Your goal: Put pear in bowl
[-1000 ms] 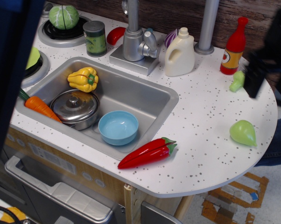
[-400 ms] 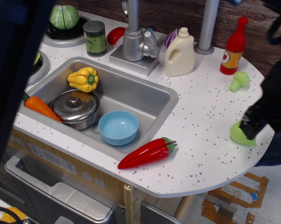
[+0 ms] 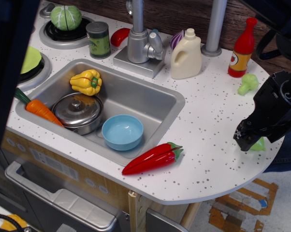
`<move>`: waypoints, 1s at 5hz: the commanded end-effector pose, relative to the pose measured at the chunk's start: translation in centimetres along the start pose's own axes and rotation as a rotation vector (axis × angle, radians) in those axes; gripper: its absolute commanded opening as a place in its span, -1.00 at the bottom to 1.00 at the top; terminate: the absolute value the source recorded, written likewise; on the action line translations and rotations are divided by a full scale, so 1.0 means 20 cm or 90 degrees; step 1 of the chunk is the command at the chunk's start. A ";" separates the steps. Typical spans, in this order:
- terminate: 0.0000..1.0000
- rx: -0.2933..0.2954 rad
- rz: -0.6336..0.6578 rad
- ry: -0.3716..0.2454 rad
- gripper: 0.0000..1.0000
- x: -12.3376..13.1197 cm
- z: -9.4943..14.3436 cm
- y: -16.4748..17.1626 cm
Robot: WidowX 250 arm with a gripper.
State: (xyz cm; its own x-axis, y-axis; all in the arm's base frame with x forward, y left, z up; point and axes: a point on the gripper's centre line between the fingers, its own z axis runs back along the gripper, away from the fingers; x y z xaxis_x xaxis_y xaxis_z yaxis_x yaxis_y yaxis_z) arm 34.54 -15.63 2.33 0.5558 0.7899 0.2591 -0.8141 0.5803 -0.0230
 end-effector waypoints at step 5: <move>-1.00 -0.032 -0.061 -0.020 -1.00 0.48 0.07 0.25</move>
State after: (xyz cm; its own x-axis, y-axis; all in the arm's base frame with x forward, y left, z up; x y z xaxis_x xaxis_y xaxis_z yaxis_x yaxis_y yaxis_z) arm 34.84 -2.46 3.90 0.6568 0.7029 0.2729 -0.7350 0.6777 0.0233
